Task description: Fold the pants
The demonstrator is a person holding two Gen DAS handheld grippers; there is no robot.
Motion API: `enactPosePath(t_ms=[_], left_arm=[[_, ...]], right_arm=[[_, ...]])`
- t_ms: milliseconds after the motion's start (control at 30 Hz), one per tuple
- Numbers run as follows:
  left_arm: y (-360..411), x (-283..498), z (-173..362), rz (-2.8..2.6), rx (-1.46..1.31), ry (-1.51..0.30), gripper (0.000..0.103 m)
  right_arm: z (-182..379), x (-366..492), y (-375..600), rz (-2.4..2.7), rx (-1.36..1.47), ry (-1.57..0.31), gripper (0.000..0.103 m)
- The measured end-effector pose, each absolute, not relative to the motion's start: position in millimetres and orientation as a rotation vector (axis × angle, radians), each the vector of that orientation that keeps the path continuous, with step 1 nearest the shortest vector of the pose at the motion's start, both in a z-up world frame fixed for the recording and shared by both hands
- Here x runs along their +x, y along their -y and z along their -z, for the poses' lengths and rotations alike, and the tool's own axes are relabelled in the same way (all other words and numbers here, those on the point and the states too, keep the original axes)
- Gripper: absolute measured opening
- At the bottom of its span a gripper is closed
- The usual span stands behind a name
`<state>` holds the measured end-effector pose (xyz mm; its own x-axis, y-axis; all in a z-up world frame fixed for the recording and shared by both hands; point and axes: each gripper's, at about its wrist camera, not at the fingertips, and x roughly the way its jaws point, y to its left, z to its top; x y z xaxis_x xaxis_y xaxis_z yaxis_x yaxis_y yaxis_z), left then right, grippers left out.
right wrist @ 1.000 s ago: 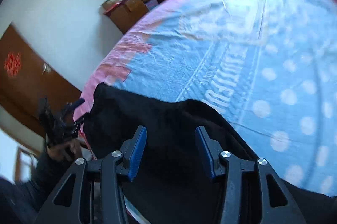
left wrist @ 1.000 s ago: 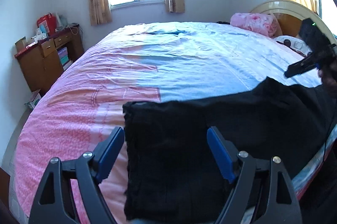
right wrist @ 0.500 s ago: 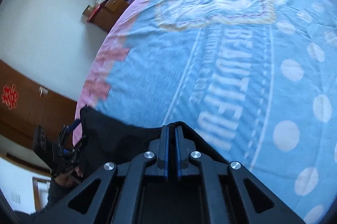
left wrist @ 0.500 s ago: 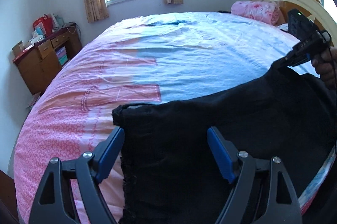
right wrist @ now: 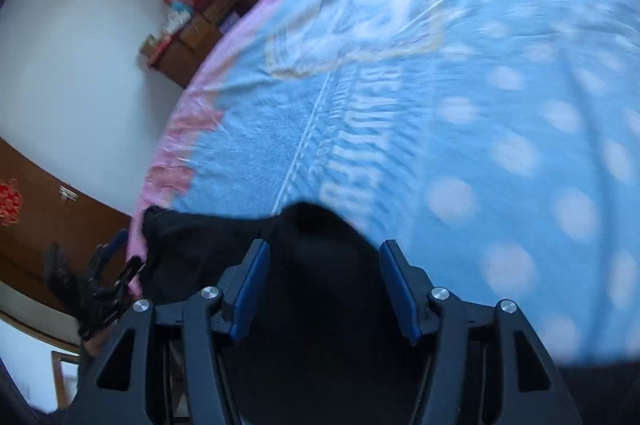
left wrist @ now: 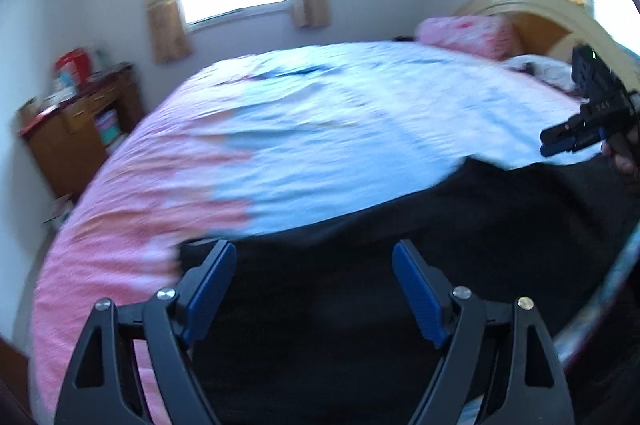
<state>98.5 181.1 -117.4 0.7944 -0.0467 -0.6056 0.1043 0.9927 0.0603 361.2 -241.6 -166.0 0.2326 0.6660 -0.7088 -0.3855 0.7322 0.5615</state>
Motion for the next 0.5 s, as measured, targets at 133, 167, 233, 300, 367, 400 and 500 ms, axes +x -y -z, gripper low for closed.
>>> enactPosePath(t_ms=[133,167,233,300,367,400,500], left_arm=[[-107.9,106.4,117.0,0.266,0.099,-0.642,0.084],[-87.8,109.7,119.2,0.314,0.100,-0.645,0.084],[-47.5,115.4,125.6,0.414,0.088,-0.654,0.084],[-14.0,120.4,130.1,0.501,0.083,-0.672,0.084],[26.0,120.6,135.8,0.583,0.107,-0.679,0.084],[43.0,118.7,137.6,0.617,0.122,-0.681,0.084],[91.1,113.0,142.2,0.711,0.174,-0.687,0.084]], right_arm=[[156.8,307.3,351.4,-0.567,0.375,-1.078,0.059],[155.8,293.6,380.7,-0.512,0.406,-1.065,0.059],[153.3,263.2,445.8,-0.392,0.502,-1.025,0.059],[148.7,232.1,507.1,-0.247,0.584,-0.964,0.059],[143.4,203.1,560.8,-0.115,0.642,-0.899,0.059],[141.4,193.2,581.7,-0.067,0.662,-0.871,0.059],[142.5,181.2,624.9,0.026,0.715,-0.828,0.059]])
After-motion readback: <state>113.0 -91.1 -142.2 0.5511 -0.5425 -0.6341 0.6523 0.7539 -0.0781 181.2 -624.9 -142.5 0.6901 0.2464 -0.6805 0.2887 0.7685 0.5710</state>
